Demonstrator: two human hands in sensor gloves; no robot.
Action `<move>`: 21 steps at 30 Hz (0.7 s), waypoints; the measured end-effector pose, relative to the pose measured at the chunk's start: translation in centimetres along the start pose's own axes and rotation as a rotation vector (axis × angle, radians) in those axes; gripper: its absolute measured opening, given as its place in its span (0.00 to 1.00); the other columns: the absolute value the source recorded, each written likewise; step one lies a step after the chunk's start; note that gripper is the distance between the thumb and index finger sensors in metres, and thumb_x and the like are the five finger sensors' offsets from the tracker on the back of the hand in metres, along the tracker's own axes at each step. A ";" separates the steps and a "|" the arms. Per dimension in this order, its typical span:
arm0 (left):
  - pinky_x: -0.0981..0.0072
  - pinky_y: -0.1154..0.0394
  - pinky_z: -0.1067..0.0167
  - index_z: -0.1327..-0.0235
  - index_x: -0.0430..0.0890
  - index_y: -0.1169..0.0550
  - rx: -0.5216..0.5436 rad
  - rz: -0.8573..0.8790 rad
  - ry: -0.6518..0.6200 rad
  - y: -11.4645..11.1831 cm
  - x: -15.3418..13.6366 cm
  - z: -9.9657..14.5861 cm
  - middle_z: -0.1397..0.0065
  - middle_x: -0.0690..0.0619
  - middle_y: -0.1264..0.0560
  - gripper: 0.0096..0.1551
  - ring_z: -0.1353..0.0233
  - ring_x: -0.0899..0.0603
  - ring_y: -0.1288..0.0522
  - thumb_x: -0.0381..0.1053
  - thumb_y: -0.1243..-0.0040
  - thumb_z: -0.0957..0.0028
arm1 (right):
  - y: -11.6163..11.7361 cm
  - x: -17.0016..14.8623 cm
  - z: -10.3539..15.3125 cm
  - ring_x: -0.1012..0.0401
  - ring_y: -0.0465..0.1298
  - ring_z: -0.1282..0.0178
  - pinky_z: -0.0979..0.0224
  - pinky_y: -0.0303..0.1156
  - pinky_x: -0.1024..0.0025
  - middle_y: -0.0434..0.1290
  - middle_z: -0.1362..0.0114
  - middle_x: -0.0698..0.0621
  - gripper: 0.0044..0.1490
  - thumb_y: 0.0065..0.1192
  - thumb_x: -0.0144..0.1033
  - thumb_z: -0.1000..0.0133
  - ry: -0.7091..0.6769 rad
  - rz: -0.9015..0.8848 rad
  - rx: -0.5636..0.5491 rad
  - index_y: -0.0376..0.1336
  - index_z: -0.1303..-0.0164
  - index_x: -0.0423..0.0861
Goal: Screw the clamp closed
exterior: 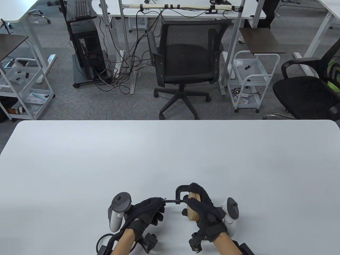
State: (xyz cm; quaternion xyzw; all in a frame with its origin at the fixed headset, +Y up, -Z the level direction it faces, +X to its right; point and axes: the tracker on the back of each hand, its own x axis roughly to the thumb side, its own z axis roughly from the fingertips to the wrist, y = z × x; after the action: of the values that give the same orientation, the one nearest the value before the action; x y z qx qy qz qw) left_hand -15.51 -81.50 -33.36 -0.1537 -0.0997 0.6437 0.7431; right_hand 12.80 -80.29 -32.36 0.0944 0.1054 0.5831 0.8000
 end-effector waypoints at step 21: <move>0.49 0.21 0.45 0.37 0.53 0.22 0.091 -0.200 -0.254 -0.2 2.4 0.4 0.29 0.42 0.27 0.24 0.38 0.38 0.22 0.46 0.34 0.48 | 0.3 -0.1 0.0 0.34 0.55 0.25 0.40 0.65 0.30 0.51 0.16 0.54 0.48 0.75 0.56 0.46 0.021 -0.016 0.006 0.55 0.22 0.48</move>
State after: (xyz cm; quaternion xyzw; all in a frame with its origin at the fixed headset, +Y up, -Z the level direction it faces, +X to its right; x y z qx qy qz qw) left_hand -15.10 -79.07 -33.08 -0.0267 -0.1785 0.5846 0.7910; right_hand 12.53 -80.28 -32.24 0.0897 0.1163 0.5773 0.8032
